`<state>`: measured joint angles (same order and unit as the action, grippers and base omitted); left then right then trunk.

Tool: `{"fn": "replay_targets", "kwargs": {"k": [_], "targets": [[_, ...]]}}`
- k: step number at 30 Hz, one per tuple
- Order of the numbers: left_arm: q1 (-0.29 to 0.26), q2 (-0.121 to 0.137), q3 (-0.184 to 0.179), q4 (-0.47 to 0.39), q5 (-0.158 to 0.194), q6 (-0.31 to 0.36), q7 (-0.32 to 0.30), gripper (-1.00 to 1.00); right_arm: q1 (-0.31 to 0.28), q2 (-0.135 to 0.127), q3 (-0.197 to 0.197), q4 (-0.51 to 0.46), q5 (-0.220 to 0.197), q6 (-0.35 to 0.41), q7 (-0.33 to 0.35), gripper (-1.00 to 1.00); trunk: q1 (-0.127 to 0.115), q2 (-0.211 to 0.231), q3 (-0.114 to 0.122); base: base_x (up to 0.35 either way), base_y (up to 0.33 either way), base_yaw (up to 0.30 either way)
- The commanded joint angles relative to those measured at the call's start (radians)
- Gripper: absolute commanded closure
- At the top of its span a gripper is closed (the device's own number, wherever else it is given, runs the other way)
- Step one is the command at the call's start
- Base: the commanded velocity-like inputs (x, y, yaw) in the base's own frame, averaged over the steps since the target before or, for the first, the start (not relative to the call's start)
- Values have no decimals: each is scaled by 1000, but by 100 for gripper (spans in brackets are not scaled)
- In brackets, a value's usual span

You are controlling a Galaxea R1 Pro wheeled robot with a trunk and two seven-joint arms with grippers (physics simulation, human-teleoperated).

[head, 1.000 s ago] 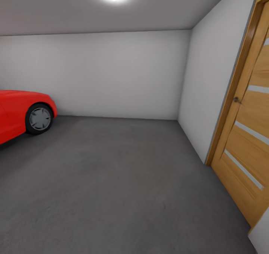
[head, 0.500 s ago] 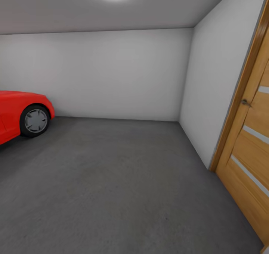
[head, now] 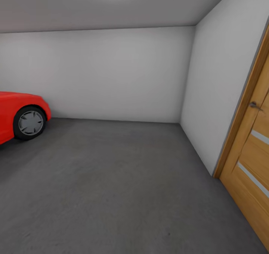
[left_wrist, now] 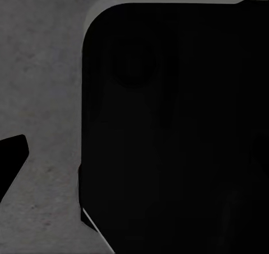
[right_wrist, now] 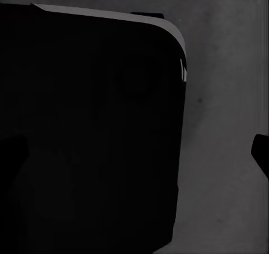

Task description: Move the two storage containers from the living room to the garage. In the garage, place one container on the floor and stack the other container on top of it (either order is fine).

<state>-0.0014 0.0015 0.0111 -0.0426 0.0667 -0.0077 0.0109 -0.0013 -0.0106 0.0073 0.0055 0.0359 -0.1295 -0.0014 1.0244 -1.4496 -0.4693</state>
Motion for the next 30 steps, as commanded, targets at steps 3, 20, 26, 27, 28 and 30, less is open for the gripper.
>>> {"fn": "replay_targets", "kwargs": {"k": [3, 20, 26, 27, 28, 30], "targets": [[0, 0, 1, 0, 7, -1, 1, -100, 0, 0, 0, 1, 5, -6, 0, -100, 1, 0, -1, 301, -135, 0], [0, 2, 0, 1, 7, -2, 0, -100, 0, 0, -4, 1, 7, -12, 0, -100, 1, 0, -1, 306, -72, -150], [0, 2, 0, 1, 7, -2, 0, -100, 0, 0, -4, 1, 7, -12, 0, -100, 1, 0, -1, 324, 113, -247], [0, 2, 0, 1, 7, -2, 0, -100, 0, 0, -4, 1, 7, -12, 0, -100, 1, 0, -1, 324, 124, -248], [0, 2, 0, 1, 7, -2, 0, -100, 0, 0, -4, 1, 7, -12, 0, -100, 1, 0, -1, 324, 125, -248], [0, 2, 0, 1, 7, -2, 0, -100, 0, 0, -4, 1, 7, -12, 0, -100, 1, 0, -1, 324, 126, -248]]}}
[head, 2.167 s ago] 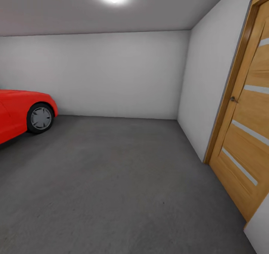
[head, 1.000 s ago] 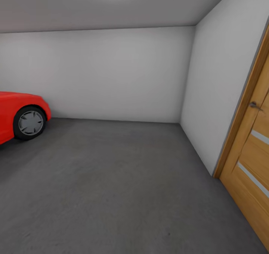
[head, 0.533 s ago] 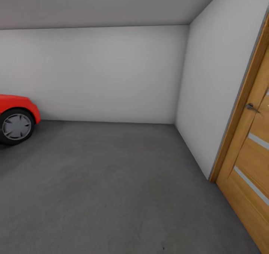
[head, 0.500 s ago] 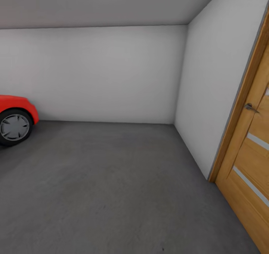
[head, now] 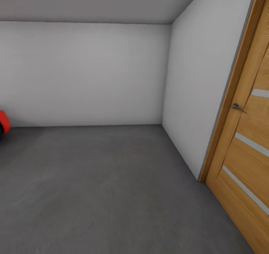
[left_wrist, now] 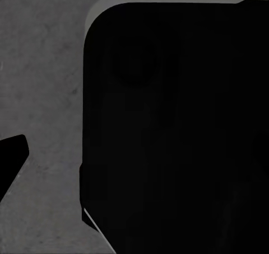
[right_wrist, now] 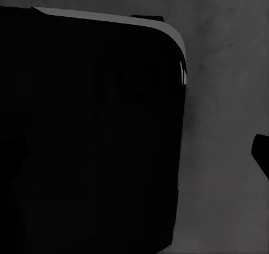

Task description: Move the two storage containers from the living room to the garage. In the garage, place one container on the floor and stack the other container on top of it (either order is fine).

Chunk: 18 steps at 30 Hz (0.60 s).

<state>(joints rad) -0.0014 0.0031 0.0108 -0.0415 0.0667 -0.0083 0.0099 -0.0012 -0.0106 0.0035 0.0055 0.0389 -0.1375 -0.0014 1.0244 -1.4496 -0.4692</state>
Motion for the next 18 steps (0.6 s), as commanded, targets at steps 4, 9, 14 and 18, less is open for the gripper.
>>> {"fn": "replay_targets", "kwargs": {"k": [4, 9, 14, 18], "targets": [[0, 0, 0, 0, 7, -1, 1, -100, 0, 0, 0, 1, 4, -4, 0, -100, 1, 0, -1, 324, 137, -248], [0, 0, 0, -1, 7, -1, 1, -100, 0, 0, 0, 1, 4, -4, 0, -100, 1, 0, -1, 324, 159, -248], [0, 0, 0, -1, 7, -1, 0, -100, 0, 0, 0, 1, 4, -4, 0, -100, 1, 0, -1, 324, 166, -248], [0, 0, 0, -1, 7, -1, 0, -100, 0, 0, 0, 1, 4, -4, 0, -100, 1, 0, -1, 324, 167, -248]]}}
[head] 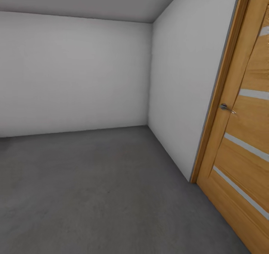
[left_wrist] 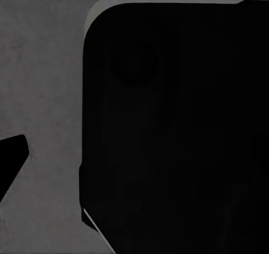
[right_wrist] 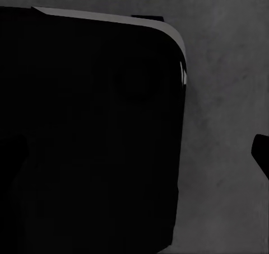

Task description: Move the two storage containers from the living room to the garage. In the garage, place one container on the floor and stack the other container on top of it (either order is fine).

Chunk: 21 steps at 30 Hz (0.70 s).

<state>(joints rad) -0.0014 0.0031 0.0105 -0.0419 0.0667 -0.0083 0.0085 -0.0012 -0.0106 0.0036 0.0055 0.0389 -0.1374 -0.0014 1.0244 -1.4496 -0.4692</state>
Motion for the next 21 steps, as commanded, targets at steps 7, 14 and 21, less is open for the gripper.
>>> {"fn": "replay_targets", "kwargs": {"k": [7, 14, 21], "targets": [[0, 0, 0, 0, 7, -1, 1, -100, 0, 0, 0, 1, 4, -4, 0, -100, 1, 0, -1, 324, 167, -248], [0, 1, 1, -1, 7, -2, 1, -100, 0, 0, 0, 1, 4, -4, 0, -100, 1, 0, -1, 324, 167, -248], [0, 1, 2, -2, 7, -10, 2, -100, 0, 0, -1, 1, 1, 0, 1, -100, 1, 0, -1, 187, 97, -248]]}}
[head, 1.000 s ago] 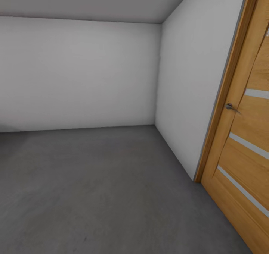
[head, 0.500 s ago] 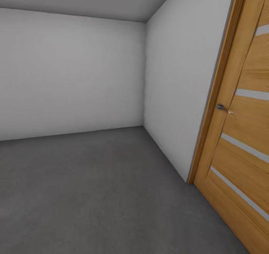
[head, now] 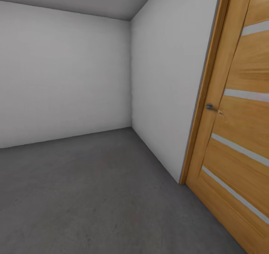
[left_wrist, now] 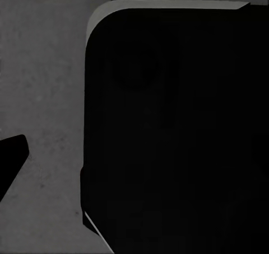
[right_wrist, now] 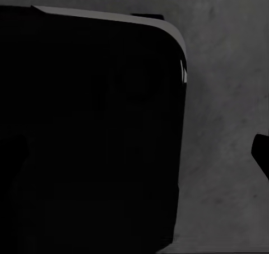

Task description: Move the two storage containers from the living room to the garage. In the garage, place one container on the floor and stack the other container on top of it (either order is fine).

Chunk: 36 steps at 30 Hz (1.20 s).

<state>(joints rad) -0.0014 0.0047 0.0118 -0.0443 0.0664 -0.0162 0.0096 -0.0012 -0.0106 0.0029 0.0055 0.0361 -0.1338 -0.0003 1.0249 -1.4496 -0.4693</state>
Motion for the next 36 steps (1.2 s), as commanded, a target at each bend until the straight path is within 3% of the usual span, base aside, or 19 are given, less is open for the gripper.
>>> {"fn": "replay_targets", "kwargs": {"k": [1, 13, 21, 36], "targets": [[0, -1, 0, 0, 6, -4, 0, -100, 0, 0, -2, 1, 1, -1, 1, -100, 0, 0, -1, 35, 18, -249], [0, -1, 0, -7, 4, -10, 2, -100, 0, 0, -2, 1, 3, 4, -1, -100, 0, 0, -1, 4, 2, -271], [0, -3, 0, -7, 32, -9, -2, -100, 0, 0, -1, 1, 4, 1, -1, -100, 0, 0, -1, 17, 0, -298], [0, 0, -1, -6, 46, 2, -6, -100, 0, 0, 0, 1, 5, 0, -1, -100, 0, 0, -1, 291, 37, -298]]}}
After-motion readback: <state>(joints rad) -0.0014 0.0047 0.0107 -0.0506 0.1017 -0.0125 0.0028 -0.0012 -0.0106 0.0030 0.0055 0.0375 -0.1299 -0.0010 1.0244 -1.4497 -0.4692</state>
